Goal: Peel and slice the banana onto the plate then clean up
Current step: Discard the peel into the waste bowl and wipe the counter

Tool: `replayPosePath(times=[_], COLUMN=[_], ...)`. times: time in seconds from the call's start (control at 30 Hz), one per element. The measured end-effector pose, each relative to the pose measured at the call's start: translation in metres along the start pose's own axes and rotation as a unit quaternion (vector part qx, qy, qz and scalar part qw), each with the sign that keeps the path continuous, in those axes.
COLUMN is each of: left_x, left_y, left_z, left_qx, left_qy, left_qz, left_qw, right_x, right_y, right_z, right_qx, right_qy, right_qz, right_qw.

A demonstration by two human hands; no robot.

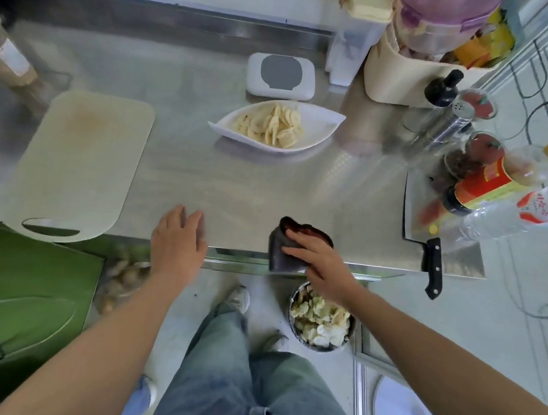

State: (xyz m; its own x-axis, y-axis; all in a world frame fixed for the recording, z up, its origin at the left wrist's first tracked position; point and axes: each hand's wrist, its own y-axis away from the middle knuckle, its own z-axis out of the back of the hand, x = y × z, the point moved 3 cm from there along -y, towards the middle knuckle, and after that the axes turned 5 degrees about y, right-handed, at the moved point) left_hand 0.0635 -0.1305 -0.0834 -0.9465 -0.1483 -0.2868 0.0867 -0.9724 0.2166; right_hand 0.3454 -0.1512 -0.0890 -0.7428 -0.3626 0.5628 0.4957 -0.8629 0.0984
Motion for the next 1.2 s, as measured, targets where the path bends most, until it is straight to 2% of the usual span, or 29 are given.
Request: replayPosePath(times=[0.1, 0.17, 0.23, 0.43, 0.53, 0.67, 0.73, 0.8, 0.87, 0.93, 1.03, 1.13, 1.2], left_x=[0.011, 0.019, 0.029, 0.071, 0.094, 0.114, 0.119, 0.123, 0.126, 0.130, 0.134, 0.137, 0.141], left_y=[0.002, 0.004, 0.003, -0.007, -0.016, -0.030, -0.036, -0.040, -0.040, -0.037, -0.029, -0.014, -0.001], left_z=[0.006, 0.011, 0.020, 0.048, 0.056, 0.059, 0.057, 0.054, 0.051, 0.049, 0.051, 0.046, 0.044], left_qx=[-0.014, -0.035, -0.058, -0.084, -0.079, -0.048, -0.009, 0.031, 0.062, 0.077, 0.077, 0.091, 0.074], left_qy=[0.010, 0.018, 0.018, 0.002, -0.016, -0.022, -0.035, -0.047, -0.049, -0.060, -0.070, -0.092, -0.072], left_qz=[-0.010, -0.011, -0.011, 0.019, 0.023, 0.016, 0.020, 0.024, 0.022, 0.014, -0.017, -0.042, -0.048], left_qw=[1.000, 0.999, 0.998, 0.996, 0.997, 0.998, 0.999, 0.998, 0.997, 0.995, 0.994, 0.991, 0.994], right_x=[-0.037, -0.043, -0.032, 0.047, 0.080, 0.108, 0.107, 0.095, 0.082, 0.084, 0.100, 0.128, 0.153], right_y=[0.014, 0.001, -0.029, -0.135, -0.162, -0.144, -0.126, -0.116, -0.116, -0.125, -0.148, -0.173, -0.184], right_z=[0.028, 0.034, 0.026, -0.025, -0.049, -0.056, -0.047, -0.032, -0.016, -0.001, 0.003, -0.016, -0.031], right_qx=[-0.108, -0.122, -0.108, -0.008, 0.029, 0.041, -0.001, -0.047, -0.060, -0.076, -0.061, 0.047, 0.128], right_qy=[0.015, 0.039, 0.052, 0.036, 0.001, -0.029, -0.051, -0.081, -0.087, -0.070, -0.102, -0.090, -0.064], right_qz=[-0.207, -0.323, -0.353, -0.175, -0.081, 0.025, 0.018, -0.096, -0.226, -0.261, -0.235, -0.144, -0.068], right_qw=[0.972, 0.938, 0.928, 0.984, 0.996, 0.998, 0.999, 0.991, 0.968, 0.960, 0.965, 0.984, 0.987])
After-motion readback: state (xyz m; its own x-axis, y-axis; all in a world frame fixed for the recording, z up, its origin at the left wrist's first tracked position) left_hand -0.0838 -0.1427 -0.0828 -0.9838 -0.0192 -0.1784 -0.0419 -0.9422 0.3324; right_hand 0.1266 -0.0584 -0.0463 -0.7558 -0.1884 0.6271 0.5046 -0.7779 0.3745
